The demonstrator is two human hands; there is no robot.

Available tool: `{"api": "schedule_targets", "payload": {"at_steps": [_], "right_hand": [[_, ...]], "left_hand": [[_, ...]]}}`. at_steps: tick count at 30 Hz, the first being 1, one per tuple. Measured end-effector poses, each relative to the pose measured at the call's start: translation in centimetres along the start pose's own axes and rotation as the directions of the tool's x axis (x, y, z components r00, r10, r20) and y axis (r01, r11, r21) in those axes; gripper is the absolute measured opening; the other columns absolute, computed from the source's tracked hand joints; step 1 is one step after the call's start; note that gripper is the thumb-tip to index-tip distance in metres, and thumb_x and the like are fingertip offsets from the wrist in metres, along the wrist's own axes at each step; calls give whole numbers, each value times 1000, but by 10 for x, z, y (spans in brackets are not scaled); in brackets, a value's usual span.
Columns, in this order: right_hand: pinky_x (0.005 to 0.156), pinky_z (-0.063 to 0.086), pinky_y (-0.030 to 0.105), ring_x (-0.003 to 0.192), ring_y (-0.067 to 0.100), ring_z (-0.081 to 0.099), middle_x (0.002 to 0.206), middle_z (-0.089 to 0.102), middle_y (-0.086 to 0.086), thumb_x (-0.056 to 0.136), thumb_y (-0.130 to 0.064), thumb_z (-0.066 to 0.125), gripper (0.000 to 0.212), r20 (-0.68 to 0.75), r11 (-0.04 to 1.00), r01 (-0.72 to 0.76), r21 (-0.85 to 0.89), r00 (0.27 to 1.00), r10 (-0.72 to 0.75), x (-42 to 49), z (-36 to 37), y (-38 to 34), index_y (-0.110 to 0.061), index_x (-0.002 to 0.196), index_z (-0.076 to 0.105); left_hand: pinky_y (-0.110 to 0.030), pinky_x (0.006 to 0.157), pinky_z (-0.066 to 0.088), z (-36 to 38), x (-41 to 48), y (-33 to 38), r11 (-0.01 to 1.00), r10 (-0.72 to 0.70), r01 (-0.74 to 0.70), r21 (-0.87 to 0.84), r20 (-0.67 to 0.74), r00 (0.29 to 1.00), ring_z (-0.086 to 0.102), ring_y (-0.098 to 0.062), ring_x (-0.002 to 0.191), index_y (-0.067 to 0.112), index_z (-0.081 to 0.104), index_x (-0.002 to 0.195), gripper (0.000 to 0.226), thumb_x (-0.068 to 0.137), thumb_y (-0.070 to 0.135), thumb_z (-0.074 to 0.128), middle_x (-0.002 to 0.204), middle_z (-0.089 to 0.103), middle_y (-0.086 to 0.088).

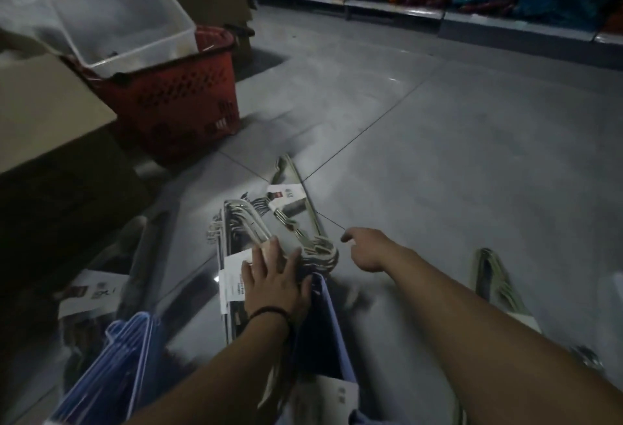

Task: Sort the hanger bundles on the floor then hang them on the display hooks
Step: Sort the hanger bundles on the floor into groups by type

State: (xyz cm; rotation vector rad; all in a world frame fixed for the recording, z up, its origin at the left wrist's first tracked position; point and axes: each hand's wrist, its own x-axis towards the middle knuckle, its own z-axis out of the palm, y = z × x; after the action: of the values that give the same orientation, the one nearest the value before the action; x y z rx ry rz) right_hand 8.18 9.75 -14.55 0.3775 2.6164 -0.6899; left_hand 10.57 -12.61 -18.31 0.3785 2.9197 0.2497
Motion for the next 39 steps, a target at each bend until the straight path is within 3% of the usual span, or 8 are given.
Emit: {"api": "schedule_targets", "payload": {"at_steps": [3, 10, 15, 26, 30, 34, 36, 39], "right_hand": [[105, 50, 46, 128, 38, 56, 149, 46, 16, 97, -10, 49, 62, 103, 979, 39, -202, 995, -19, 29, 13, -4, -39, 152, 43], [104, 49, 47, 134, 42, 48, 160, 23, 7, 101, -5, 51, 81, 144, 975, 79, -208, 988, -50, 84, 29, 6, -63, 150, 24], [101, 46, 53, 135, 41, 45, 154, 34, 13, 96, -44, 59, 62, 106, 898, 69, -435, 994, -25, 92, 52, -3, -58, 143, 20], [88, 50, 40, 124, 31, 44, 136, 42, 9, 98, -54, 57, 36, -156, 923, -81, -377, 988, 23, 28, 85, 72, -37, 128, 47], [72, 44, 34, 112, 28, 55, 129, 48, 5, 102, -33, 58, 22, -193, 932, -55, -357, 981, -16, -8, 96, 90, -29, 122, 51], [71, 46, 34, 96, 31, 64, 109, 62, 7, 102, -30, 54, 5, -304, 991, -20, -129, 952, -21, -40, 51, 114, -26, 104, 55], [68, 41, 33, 90, 30, 64, 99, 66, 7, 100, -31, 63, 9, -339, 1000, 10, 5, 941, -8, -59, 17, 120, -24, 100, 57], [61, 34, 31, 83, 28, 64, 87, 67, 5, 97, -30, 69, 12, -434, 992, 74, 101, 901, -23, -95, -20, 121, -22, 95, 60]], "left_hand": [[-57, 127, -9, 4, -3, 9, 999, 19, -20, -42, -25, 1000, -26, -33, 155, 51, 4, 159, 64, 101, 65, 28, 170, -26, 2], [-56, 126, -12, 8, 3, -5, 997, -12, 10, -72, -36, 999, -31, -32, 154, 56, 11, 153, 63, 98, 59, 42, 170, -28, 4], [-57, 125, -14, 2, 4, -6, 999, -31, 32, -39, 5, 999, -32, -35, 152, 54, 12, 152, 79, 88, 59, 59, 169, -29, 2], [-59, 127, -6, 2, 1, -12, 999, -51, 51, 0, 4, 999, -23, -34, 156, 51, 12, 155, 80, 91, 49, 61, 171, -21, 4], [-56, 128, -1, -5, 1, -6, 994, -60, 56, -93, -36, 998, -7, -32, 160, 50, 30, 150, 48, 104, 49, 39, 173, -2, 7], [-46, 108, 44, -31, 7, 8, 946, -213, 157, -283, -180, 960, 52, -28, 126, 31, 67, 118, 28, 91, 30, 61, 137, 58, -1], [-43, 100, 45, -46, 4, 24, 913, -292, 187, -362, -264, 919, 53, -31, 119, 28, 69, 112, 26, 88, 21, 64, 127, 62, -4], [-40, 99, 48, -62, 1, 57, 872, -228, 58, -486, -297, 927, 58, -27, 112, 27, 70, 107, 25, 87, 14, 62, 120, 66, -3]]}}
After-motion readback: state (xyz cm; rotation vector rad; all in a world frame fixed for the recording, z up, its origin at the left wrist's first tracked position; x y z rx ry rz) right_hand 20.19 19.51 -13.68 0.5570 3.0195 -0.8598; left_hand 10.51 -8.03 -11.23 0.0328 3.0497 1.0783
